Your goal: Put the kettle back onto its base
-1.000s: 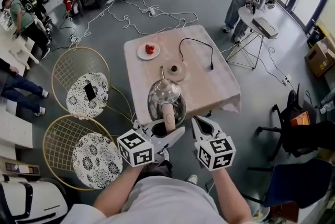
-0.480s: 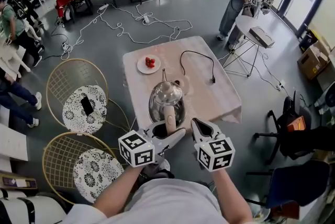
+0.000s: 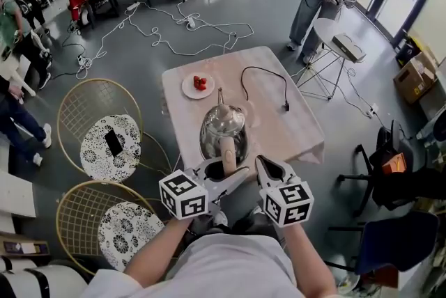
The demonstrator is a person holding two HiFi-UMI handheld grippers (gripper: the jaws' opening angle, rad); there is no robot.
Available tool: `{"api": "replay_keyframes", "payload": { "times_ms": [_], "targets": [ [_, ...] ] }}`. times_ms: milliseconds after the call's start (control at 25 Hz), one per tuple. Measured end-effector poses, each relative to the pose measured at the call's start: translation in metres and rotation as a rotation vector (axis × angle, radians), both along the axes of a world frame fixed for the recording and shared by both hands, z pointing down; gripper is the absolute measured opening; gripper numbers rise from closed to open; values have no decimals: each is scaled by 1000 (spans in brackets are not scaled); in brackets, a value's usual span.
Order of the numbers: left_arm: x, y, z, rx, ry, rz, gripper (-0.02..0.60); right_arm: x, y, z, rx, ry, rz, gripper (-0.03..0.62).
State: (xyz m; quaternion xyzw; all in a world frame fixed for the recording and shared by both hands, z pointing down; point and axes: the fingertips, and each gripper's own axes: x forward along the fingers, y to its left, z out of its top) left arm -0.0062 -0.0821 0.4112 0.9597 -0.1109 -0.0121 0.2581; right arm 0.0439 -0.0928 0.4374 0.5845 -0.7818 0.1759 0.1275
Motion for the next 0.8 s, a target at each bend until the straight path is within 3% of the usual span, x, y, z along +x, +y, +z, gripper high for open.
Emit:
{"api": "replay_keyframes", "payload": {
  "times_ms": [800],
  "targets": [
    [51,-68,23,-12,-13,-58,169,39,-77,13,-21,-7,-85,5]
  ]
}}
